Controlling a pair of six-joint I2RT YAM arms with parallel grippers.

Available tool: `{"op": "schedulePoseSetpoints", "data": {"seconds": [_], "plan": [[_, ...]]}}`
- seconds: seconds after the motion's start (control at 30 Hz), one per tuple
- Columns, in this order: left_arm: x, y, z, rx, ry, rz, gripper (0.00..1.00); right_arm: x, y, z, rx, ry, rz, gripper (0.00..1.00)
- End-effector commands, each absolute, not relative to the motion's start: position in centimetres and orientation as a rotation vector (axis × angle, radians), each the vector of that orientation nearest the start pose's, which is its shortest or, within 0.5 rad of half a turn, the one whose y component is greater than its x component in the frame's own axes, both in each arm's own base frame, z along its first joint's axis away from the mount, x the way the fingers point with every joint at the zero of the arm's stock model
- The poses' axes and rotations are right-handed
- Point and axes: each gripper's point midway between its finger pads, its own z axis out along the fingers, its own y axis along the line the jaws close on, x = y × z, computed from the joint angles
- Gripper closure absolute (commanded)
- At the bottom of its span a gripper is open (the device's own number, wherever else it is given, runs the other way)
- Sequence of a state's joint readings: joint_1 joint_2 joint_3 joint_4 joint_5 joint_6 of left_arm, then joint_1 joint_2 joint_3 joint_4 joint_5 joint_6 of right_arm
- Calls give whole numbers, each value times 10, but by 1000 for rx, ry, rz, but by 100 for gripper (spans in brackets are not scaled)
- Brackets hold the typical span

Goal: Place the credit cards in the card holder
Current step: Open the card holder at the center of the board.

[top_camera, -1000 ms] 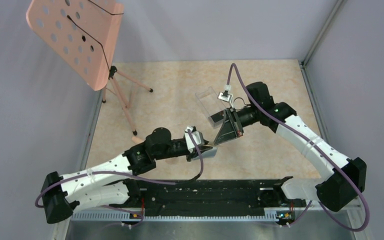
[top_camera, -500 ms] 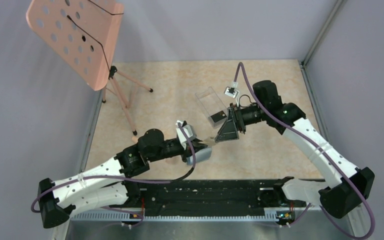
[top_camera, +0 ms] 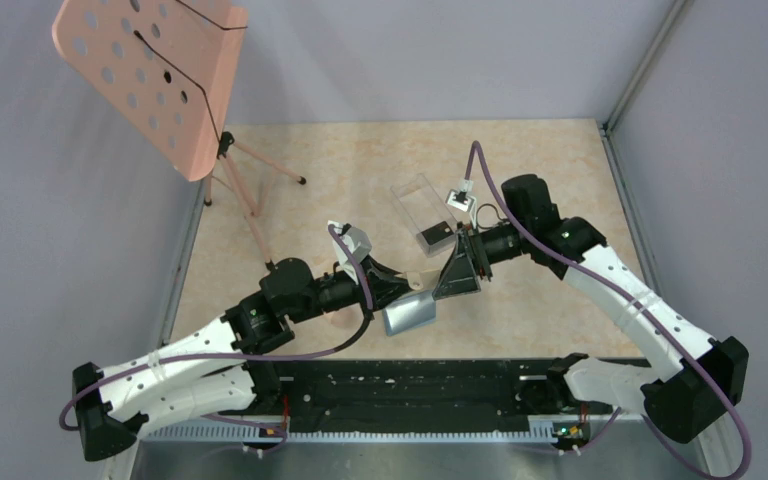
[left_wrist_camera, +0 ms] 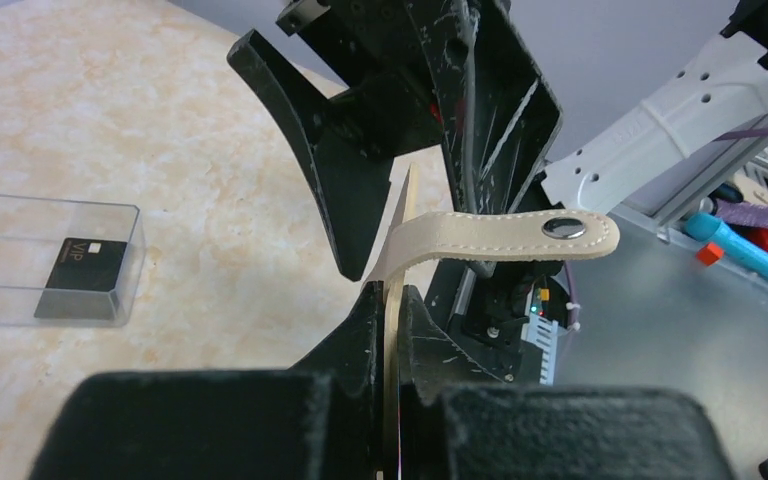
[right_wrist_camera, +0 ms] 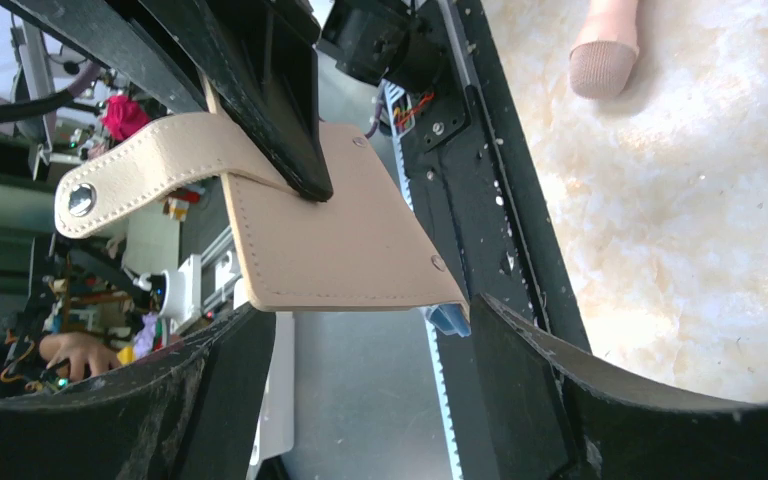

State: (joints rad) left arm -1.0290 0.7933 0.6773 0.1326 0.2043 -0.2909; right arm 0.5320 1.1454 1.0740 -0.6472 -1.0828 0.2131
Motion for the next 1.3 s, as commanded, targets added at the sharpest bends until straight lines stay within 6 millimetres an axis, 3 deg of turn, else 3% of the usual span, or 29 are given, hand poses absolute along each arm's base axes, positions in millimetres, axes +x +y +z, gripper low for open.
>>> {"op": "schedulePoseSetpoints", "data": {"seconds": [0.0, 0.1, 0.27, 0.33, 0.43, 0.53, 0.6, 0.63, 0.67, 0.7, 0.73, 0.87, 0.93, 1.13, 1.27], "plan": [[127, -308, 331, 685, 1423, -1272, 100, 126, 269, 284, -987, 1995, 1673, 33], [121, -312, 329, 715, 1416, -1307, 100, 128, 272, 288, -969, 1967, 1687, 43], [118, -314, 328, 714, 1422, -1338, 100, 130, 273, 291, -971, 1951, 1686, 43], [118, -314, 328, 709, 1424, -1343, 100, 128, 274, 293, -978, 1942, 1704, 48], [119, -316, 327, 705, 1429, -1345, 100, 125, 276, 296, -984, 1926, 1734, 67], [121, -315, 324, 699, 1436, -1340, 100, 124, 277, 299, -976, 1913, 1751, 100], [123, -314, 323, 688, 1440, -1329, 100, 125, 277, 299, -963, 1911, 1753, 100], [125, -313, 323, 674, 1445, -1317, 89, 126, 278, 297, -949, 1921, 1745, 100], [129, -311, 321, 656, 1454, -1297, 64, 128, 278, 295, -928, 1936, 1730, 100], [135, -308, 320, 623, 1470, -1266, 19, 131, 277, 292, -904, 1956, 1717, 100], [144, -304, 316, 569, 1503, -1224, 4, 135, 277, 289, -876, 1973, 1703, 100], [169, -278, 297, 415, 1621, -1051, 1, 151, 269, 282, -770, 2013, 1649, 100], [177, -264, 278, 361, 1708, -954, 1, 159, 263, 280, -724, 2023, 1620, 100], [187, -231, 225, 173, 1948, -765, 1, 171, 248, 272, -646, 2060, 1596, 100], [184, -225, 195, 123, 2081, -685, 1, 171, 247, 274, -647, 2056, 1605, 100]]}}
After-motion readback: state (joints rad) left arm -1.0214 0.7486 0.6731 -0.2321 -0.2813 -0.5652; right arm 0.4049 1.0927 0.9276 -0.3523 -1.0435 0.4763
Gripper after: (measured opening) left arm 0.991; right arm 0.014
